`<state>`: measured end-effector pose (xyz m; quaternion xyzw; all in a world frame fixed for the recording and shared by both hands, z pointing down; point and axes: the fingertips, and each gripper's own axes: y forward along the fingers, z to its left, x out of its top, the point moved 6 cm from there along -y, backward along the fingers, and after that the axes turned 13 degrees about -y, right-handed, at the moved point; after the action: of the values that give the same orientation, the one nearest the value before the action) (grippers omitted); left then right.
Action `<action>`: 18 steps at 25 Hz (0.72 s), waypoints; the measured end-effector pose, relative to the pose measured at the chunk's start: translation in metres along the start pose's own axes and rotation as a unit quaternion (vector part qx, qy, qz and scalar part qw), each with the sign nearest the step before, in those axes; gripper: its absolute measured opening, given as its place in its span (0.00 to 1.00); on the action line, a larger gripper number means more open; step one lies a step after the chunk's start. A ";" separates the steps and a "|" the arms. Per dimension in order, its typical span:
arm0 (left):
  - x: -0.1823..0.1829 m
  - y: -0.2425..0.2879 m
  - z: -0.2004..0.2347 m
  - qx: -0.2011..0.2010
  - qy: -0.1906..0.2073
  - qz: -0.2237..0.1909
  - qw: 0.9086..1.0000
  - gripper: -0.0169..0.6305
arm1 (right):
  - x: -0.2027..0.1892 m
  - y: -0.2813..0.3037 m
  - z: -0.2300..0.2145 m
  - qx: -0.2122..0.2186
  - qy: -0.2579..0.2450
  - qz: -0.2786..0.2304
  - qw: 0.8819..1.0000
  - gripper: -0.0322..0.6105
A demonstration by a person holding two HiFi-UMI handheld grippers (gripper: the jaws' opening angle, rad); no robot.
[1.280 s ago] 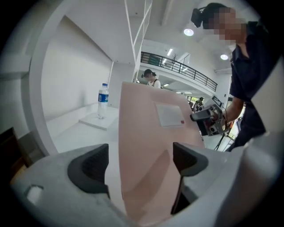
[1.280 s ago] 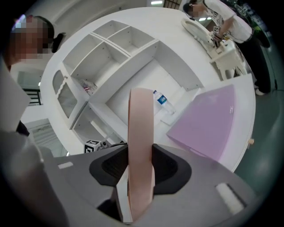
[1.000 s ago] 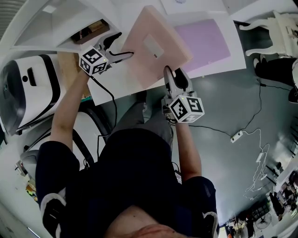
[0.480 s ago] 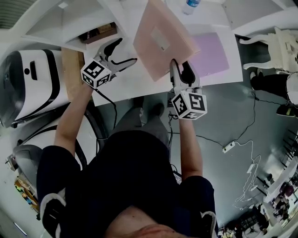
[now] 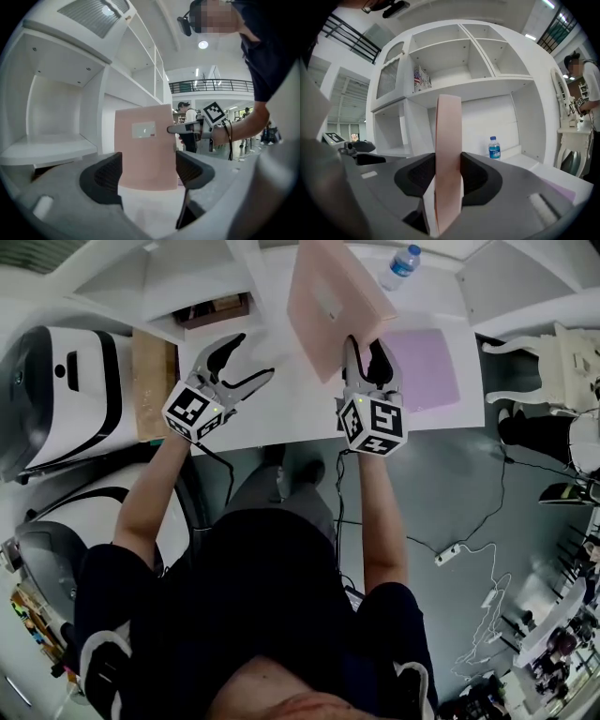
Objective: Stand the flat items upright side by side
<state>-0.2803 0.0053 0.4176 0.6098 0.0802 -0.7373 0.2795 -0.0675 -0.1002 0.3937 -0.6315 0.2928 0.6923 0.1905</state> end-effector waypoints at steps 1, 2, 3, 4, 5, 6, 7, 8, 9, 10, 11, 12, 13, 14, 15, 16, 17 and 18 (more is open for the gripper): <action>0.001 -0.004 -0.001 0.005 0.000 -0.006 1.000 0.58 | 0.000 0.007 0.001 0.000 -0.007 0.001 1.000 0.30; 0.003 -0.007 -0.002 0.010 -0.001 -0.013 1.000 0.56 | 0.000 0.014 0.002 0.000 -0.012 0.002 1.000 0.30; 0.004 -0.010 -0.003 0.015 -0.002 -0.019 1.000 0.53 | -0.001 0.021 0.003 0.000 -0.018 0.003 1.000 0.30; 0.005 -0.014 -0.003 0.021 -0.003 -0.024 0.999 0.50 | -0.001 0.027 0.004 0.001 -0.024 0.003 1.000 0.30; 0.006 -0.017 -0.003 0.028 -0.004 -0.030 0.999 0.48 | -0.001 0.034 0.006 0.001 -0.031 0.003 1.000 0.30; 0.008 -0.022 -0.004 0.034 -0.005 -0.035 0.999 0.45 | -0.001 0.040 0.009 0.001 -0.037 0.004 0.999 0.30; 0.010 -0.026 -0.004 0.040 -0.007 -0.040 0.998 0.41 | -0.001 0.046 0.011 0.000 -0.043 0.005 0.999 0.30; 0.011 -0.031 -0.004 0.047 -0.009 -0.044 0.998 0.39 | -0.001 0.052 0.014 -0.002 -0.047 0.006 0.999 0.30; 0.012 -0.035 -0.004 0.053 -0.012 -0.048 0.997 0.35 | -0.002 0.058 0.016 -0.005 -0.049 0.007 0.999 0.30; 0.012 -0.039 -0.003 0.059 -0.014 -0.052 0.997 0.33 | -0.003 0.064 0.018 -0.008 -0.050 0.007 0.999 0.30; 0.011 -0.042 -0.003 0.064 -0.015 -0.055 0.996 0.30 | -0.004 0.070 0.020 -0.010 -0.052 0.006 0.999 0.30; 0.011 -0.045 -0.003 0.069 -0.015 -0.058 0.996 0.29 | -0.005 0.077 0.023 -0.012 -0.056 0.004 0.998 0.30; 0.011 -0.048 -0.003 0.074 -0.015 -0.059 0.995 0.26 | -0.006 0.083 0.025 -0.014 -0.061 0.002 0.998 0.30; 0.010 -0.051 -0.003 0.078 -0.015 -0.060 0.995 0.24 | -0.007 0.090 0.028 -0.015 -0.067 0.001 0.998 0.30; 0.010 -0.054 -0.003 0.083 -0.014 -0.062 0.995 0.23 | -0.008 0.096 0.031 -0.017 -0.073 0.000 0.997 0.30; 0.010 -0.056 -0.003 0.086 -0.013 -0.063 0.994 0.21 | -0.009 0.102 0.033 -0.020 -0.078 0.000 0.997 0.30; 0.010 -0.058 -0.003 0.090 -0.013 -0.064 0.994 0.17 | -0.010 0.108 0.036 -0.023 -0.081 0.000 0.996 0.30; 0.010 -0.060 -0.003 0.093 -0.012 -0.065 0.993 0.15 | -0.011 0.114 0.037 -0.027 -0.084 -0.001 0.996 0.30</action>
<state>-0.3092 0.0534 0.3943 0.6176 0.0470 -0.7656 0.1738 -0.1665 -0.1606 0.4245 -0.5765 0.2567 0.7500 0.1982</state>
